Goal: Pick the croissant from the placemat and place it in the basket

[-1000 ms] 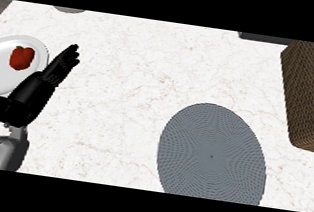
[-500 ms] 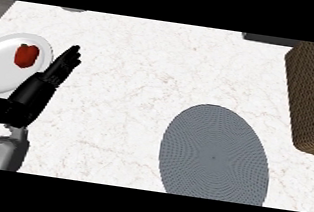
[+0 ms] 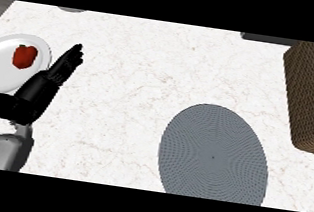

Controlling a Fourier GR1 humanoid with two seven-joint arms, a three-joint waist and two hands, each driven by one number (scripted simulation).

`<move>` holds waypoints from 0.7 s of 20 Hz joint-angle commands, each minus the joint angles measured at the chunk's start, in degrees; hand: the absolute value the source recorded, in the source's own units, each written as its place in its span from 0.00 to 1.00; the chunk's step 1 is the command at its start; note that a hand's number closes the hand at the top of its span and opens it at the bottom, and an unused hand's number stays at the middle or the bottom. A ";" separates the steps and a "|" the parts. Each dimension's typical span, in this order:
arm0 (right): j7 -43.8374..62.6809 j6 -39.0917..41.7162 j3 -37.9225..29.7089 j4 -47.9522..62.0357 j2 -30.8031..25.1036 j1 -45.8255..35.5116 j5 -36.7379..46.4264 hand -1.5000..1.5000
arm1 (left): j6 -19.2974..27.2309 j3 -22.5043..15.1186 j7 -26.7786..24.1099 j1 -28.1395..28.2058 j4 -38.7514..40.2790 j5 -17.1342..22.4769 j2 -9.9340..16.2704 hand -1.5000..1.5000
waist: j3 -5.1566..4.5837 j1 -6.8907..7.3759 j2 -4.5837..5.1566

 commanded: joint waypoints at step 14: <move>-35.80 -3.58 -2.59 42.31 1.85 -12.20 10.13 1.00 | -0.64 0.01 3.55 -0.29 -4.47 0.32 -0.51 0.50 | 0.10 0.51 0.14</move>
